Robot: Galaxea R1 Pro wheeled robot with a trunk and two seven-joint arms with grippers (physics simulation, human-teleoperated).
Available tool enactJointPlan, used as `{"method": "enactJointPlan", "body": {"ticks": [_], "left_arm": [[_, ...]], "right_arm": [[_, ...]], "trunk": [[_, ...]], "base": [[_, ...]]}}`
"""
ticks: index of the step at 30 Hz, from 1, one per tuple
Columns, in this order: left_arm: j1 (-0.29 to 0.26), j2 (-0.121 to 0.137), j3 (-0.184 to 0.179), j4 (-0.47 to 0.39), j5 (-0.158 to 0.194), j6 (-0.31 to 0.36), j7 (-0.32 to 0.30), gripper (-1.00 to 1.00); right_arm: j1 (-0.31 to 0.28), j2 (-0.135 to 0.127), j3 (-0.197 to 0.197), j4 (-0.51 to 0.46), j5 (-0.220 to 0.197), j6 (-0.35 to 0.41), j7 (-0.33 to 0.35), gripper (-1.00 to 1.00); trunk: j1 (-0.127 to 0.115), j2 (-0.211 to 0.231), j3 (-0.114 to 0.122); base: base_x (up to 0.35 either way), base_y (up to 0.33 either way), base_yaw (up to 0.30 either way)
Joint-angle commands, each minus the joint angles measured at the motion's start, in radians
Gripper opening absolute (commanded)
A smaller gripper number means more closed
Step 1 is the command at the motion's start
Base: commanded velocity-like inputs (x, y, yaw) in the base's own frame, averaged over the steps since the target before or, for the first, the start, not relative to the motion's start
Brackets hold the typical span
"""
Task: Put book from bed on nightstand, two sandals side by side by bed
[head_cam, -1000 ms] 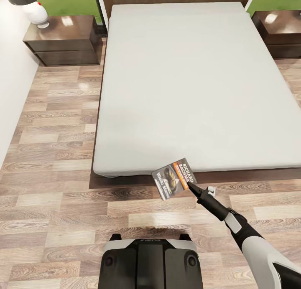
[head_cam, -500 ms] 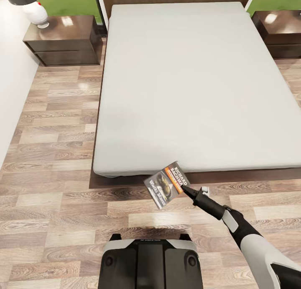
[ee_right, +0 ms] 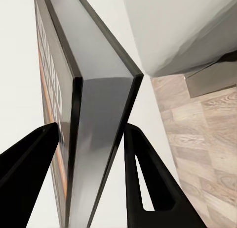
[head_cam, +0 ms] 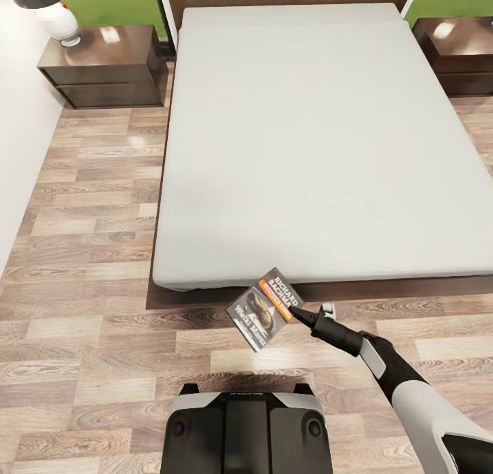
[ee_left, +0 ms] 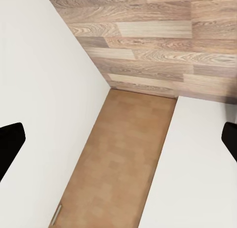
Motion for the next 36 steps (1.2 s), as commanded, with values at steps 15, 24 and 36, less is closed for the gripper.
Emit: {"method": "enactJointPlan", "body": {"ticks": [15,24,36], "left_arm": [[0.0,0.0,-0.009,0.001,0.005,-0.008,0.0,1.0],[0.0,0.001,-0.008,0.001,0.01,-0.017,-0.001,1.0],[0.004,0.009,-0.007,0.001,0.014,-0.043,-0.01,1.0]], "right_arm": [[-0.002,-0.006,0.037,-0.021,-0.002,0.029,0.024,-1.0],[-0.002,-0.039,0.141,-0.072,-0.002,0.064,0.027,-1.0],[-0.003,-0.053,0.232,-0.094,-0.002,0.115,0.027,-1.0]], "trunk": [[0.001,-0.001,-0.001],[0.001,-0.001,-0.001],[0.001,-0.001,-0.001]], "base": [[0.0,0.0,0.0],[0.0,0.0,0.0],[0.0,0.0,0.0]]}}
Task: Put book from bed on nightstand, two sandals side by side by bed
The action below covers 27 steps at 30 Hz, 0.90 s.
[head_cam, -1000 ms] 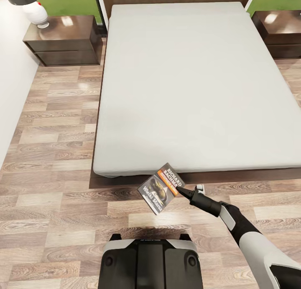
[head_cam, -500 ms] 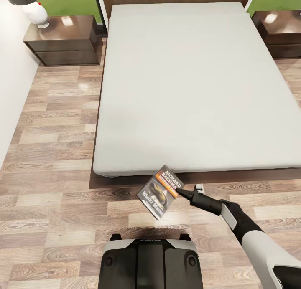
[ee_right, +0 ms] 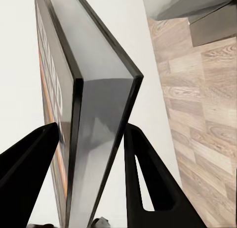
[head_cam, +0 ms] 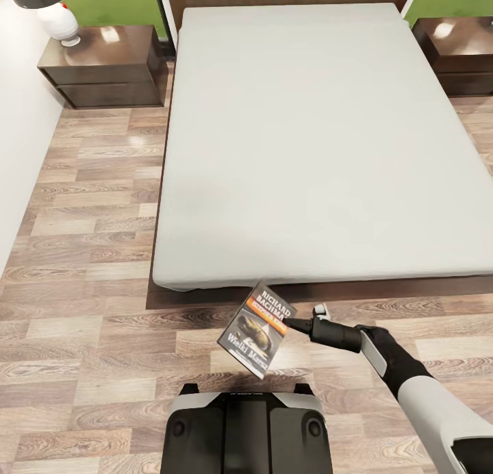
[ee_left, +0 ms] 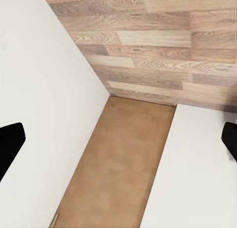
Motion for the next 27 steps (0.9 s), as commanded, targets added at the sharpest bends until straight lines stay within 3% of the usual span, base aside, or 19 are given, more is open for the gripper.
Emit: {"method": "enactJointPlan", "body": {"ticks": [1,8,18,27], "left_arm": [[0.002,0.0,-0.008,0.001,0.007,-0.01,0.0,1.0],[0.011,0.0,-0.008,0.002,0.007,-0.042,-0.016,1.0],[0.014,0.0,-0.008,0.002,0.007,-0.054,-0.026,1.0],[0.018,-0.007,-0.008,0.002,0.006,-0.055,-0.021,1.0]], "right_arm": [[0.0,-0.003,0.008,-0.002,-0.009,0.015,0.0,-1.0],[0.0,-0.016,0.033,-0.01,0.016,0.035,0.001,-1.0],[0.0,-0.065,0.054,-0.014,0.044,0.058,0.048,-1.0],[0.0,-0.077,0.059,-0.013,0.051,0.117,0.06,-1.0]], "trunk": [[0.001,-0.001,-0.001],[0.001,-0.001,-0.001],[0.001,-0.001,-0.001],[0.001,-0.001,-0.001]], "base": [[0.0,0.0,0.0],[0.0,0.0,0.0],[0.0,0.0,0.0],[0.0,0.0,0.0]]}}
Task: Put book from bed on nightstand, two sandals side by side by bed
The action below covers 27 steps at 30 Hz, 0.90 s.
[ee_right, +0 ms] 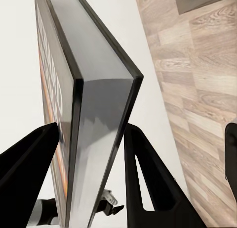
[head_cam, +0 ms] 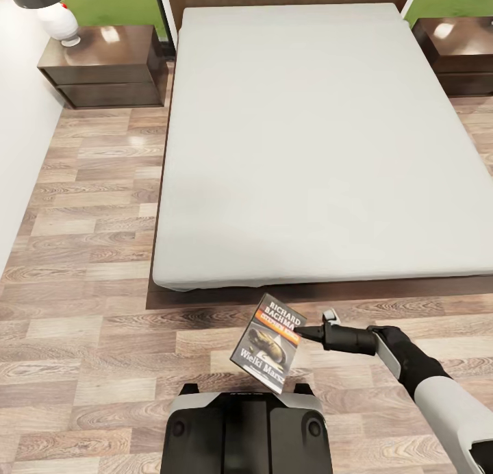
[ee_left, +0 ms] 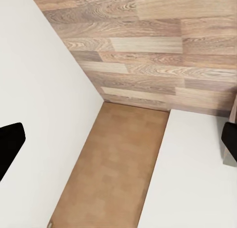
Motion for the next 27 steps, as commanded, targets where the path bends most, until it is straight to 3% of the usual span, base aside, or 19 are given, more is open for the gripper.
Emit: {"method": "enactJointPlan", "body": {"ticks": [1,13,27], "left_arm": [[0.0,-0.001,-0.008,0.001,0.005,-0.002,0.004,1.0],[0.002,-0.004,-0.008,0.001,0.004,-0.001,0.009,1.0],[0.003,-0.005,-0.008,-0.001,0.004,-0.003,0.006,1.0]], "right_arm": [[0.0,-0.002,0.006,0.0,-0.008,0.012,0.0,-1.0],[0.0,-0.007,0.008,-0.001,-0.007,0.029,0.002,-1.0],[0.0,-0.006,0.052,0.0,-0.006,0.03,0.0,-1.0]], "trunk": [[0.001,-0.001,-0.001],[0.001,-0.001,-0.001],[0.001,-0.001,-0.001]], "base": [[0.0,0.0,0.0],[0.0,0.0,0.0],[0.0,0.0,0.0]]}}
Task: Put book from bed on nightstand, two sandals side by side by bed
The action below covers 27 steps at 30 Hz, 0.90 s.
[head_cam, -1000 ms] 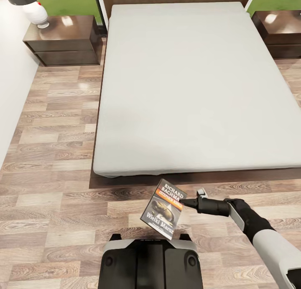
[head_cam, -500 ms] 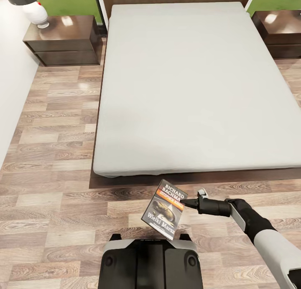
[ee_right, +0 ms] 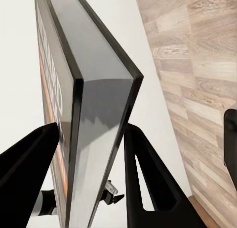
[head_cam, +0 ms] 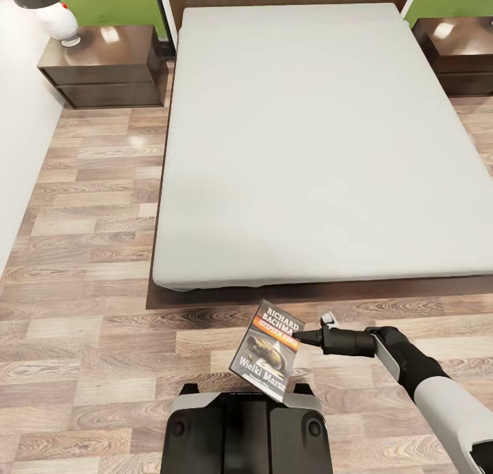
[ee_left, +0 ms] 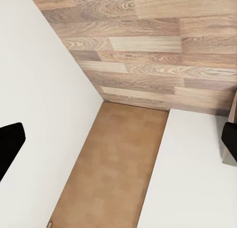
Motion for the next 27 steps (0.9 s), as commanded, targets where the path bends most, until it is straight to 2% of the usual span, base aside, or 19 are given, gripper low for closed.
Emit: {"method": "enactJointPlan", "body": {"ticks": [1,27], "left_arm": [[0.0,0.0,-0.008,0.001,0.005,-0.003,0.002,1.0],[0.001,-0.001,-0.008,0.002,0.005,0.001,0.007,1.0]], "right_arm": [[-0.001,-0.002,0.006,0.0,-0.008,0.008,0.0,-1.0],[0.001,0.006,-0.005,-0.001,-0.023,-0.006,-0.001,-1.0]], "trunk": [[0.001,-0.001,-0.001],[0.001,-0.001,-0.001]], "base": [[0.0,0.0,0.0],[0.0,0.0,0.0]]}}
